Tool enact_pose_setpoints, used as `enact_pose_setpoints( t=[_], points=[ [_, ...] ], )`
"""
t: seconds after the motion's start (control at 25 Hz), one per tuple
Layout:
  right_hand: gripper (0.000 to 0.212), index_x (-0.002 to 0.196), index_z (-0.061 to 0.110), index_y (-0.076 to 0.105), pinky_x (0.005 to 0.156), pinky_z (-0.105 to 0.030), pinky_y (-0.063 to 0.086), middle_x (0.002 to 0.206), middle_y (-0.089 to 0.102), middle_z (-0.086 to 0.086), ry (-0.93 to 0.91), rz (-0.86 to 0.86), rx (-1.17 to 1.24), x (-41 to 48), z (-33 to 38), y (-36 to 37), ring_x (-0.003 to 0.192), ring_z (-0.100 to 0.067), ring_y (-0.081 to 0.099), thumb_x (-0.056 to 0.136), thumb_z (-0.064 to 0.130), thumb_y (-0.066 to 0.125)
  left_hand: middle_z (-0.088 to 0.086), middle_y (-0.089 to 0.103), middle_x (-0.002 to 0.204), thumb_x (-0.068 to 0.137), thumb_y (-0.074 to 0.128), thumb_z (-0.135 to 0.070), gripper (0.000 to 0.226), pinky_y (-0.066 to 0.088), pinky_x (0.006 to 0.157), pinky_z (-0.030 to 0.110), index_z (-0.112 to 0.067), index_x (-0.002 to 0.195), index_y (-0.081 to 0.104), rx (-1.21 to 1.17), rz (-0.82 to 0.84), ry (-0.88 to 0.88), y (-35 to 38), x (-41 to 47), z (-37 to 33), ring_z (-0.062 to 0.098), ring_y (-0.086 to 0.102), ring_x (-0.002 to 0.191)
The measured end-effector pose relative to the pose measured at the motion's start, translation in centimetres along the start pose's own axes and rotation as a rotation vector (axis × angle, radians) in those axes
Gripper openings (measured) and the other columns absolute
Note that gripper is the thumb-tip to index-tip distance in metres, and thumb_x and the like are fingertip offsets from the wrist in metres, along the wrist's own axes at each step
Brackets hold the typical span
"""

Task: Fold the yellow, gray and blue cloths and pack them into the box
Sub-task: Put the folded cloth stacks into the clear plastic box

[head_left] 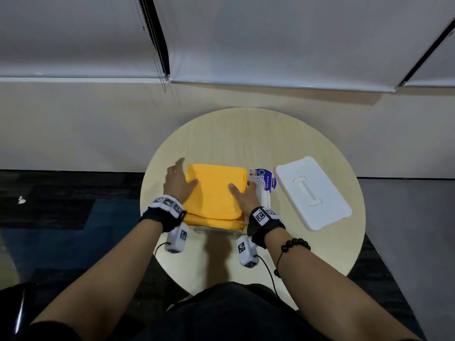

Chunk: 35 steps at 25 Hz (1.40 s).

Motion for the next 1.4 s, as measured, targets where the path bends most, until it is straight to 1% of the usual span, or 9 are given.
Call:
enact_pose_setpoints(
  t=[0.08, 0.16, 0.28, 0.44, 0.68, 0.8, 0.92, 1.12, 1.4],
  points=[
    [0.073, 0.153, 0.011, 0.02, 0.112, -0.053, 0.04, 0.151, 0.044, -0.014, 0.003, -0.025, -0.053, 0.6, -0.7, 0.4, 0.133, -0.037, 0.049, 0.1, 0.05, 0.052, 0.014, 0.011, 0.165, 0.091, 0.066, -0.05, 0.084, 0.02, 0.12, 0.049, -0.03, 0.158, 0.02, 0.315, 0.178, 0.263, 3.5, -1.2, -0.5, 0.035, 0.014, 0.152],
    [0.069, 0.153, 0.011, 0.018, 0.112, -0.054, 0.039, 0.152, 0.043, -0.015, 0.007, -0.061, -0.077, 0.9, -0.7, 0.6, 0.133, -0.038, 0.048, 0.103, 0.049, 0.047, 0.006, -0.009, 0.168, 0.087, 0.054, -0.069, 0.089, 0.0, 0.123, 0.05, -0.038, 0.159, 0.011, 0.447, 0.314, 0.372, 6.3, -2.2, 0.8, 0.031, -0.012, 0.154],
    [0.067, 0.155, 0.009, 0.016, 0.113, -0.054, 0.037, 0.153, 0.039, -0.02, -0.061, -0.118, -0.166, 0.9, -0.8, 1.1, 0.136, -0.039, 0.045, 0.105, 0.044, 0.043, 0.003, -0.023, 0.165, 0.078, 0.03, -0.086, 0.098, -0.008, 0.121, 0.054, -0.04, 0.158, -0.004, 0.568, 0.29, 0.422, 7.6, -1.9, 1.8, 0.031, -0.025, 0.151],
    [0.072, 0.159, 0.011, 0.007, 0.114, -0.052, 0.035, 0.155, 0.032, -0.024, -0.027, -0.128, -0.29, 1.5, -1.8, 1.8, 0.138, -0.041, 0.041, 0.106, 0.044, 0.041, 0.001, -0.036, 0.159, 0.073, 0.015, -0.089, 0.101, -0.009, 0.119, 0.056, -0.039, 0.156, -0.013, 0.628, 0.315, 0.421, 8.5, -1.0, 2.6, 0.03, -0.03, 0.148],
    [0.082, 0.16, 0.011, 0.0, 0.115, -0.051, 0.035, 0.156, 0.028, -0.026, 0.014, -0.13, -0.394, 1.8, -2.0, 2.6, 0.139, -0.041, 0.039, 0.103, 0.049, 0.045, 0.009, -0.026, 0.163, 0.088, 0.041, -0.075, 0.097, -0.002, 0.121, 0.056, -0.034, 0.157, -0.014, 0.782, 0.254, 0.373, 9.1, -0.5, 2.9, 0.038, -0.019, 0.151],
    [0.114, 0.16, 0.019, -0.009, 0.121, -0.055, 0.025, 0.165, 0.013, -0.014, 0.002, 0.082, -0.298, 1.5, -2.2, 2.0, 0.151, -0.035, 0.021, 0.087, 0.05, 0.073, 0.008, -0.02, 0.165, 0.088, 0.044, -0.074, 0.096, 0.003, 0.122, 0.054, -0.036, 0.157, -0.011, 0.764, 0.219, 0.371, 9.0, -0.7, 2.8, 0.037, -0.011, 0.153],
    [0.14, 0.157, 0.025, -0.021, 0.121, -0.057, 0.024, 0.167, 0.005, -0.008, 0.015, 0.297, -0.535, 0.8, -2.8, 1.6, 0.153, -0.034, 0.016, 0.071, 0.045, 0.088, 0.006, -0.02, 0.166, 0.087, 0.044, -0.075, 0.096, 0.003, 0.122, 0.053, -0.037, 0.158, -0.008, 0.655, 0.229, 0.395, 8.6, -1.0, 2.7, 0.035, -0.012, 0.153],
    [0.145, 0.154, 0.02, -0.029, 0.122, -0.053, 0.026, 0.167, 0.003, -0.013, -0.036, 0.272, -0.629, 1.0, -2.3, 1.8, 0.152, -0.035, 0.021, 0.072, 0.036, 0.09, -0.003, -0.028, 0.163, 0.075, 0.059, -0.079, 0.115, 0.002, 0.123, 0.053, -0.039, 0.156, -0.013, 0.607, 0.45, 0.557, 6.6, -0.2, 4.0, 0.028, -0.015, 0.153],
    [0.146, 0.153, 0.023, -0.03, 0.116, -0.05, 0.037, 0.166, 0.008, -0.014, -0.098, 0.167, -0.712, 0.6, -3.0, 1.8, 0.145, -0.036, 0.036, 0.072, 0.035, 0.09, -0.003, -0.029, 0.163, 0.076, 0.067, -0.07, 0.122, -0.001, 0.123, 0.056, -0.036, 0.155, -0.02, 0.763, 0.298, 0.496, 7.1, -1.1, 3.8, 0.027, -0.014, 0.154]
  ],
)
Point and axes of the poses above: each hand's wrist, its own x-axis towards the middle knuckle, its own y-axis out of the palm, z = x × y, the point moved 9 cm from there along x, towards the middle knuckle
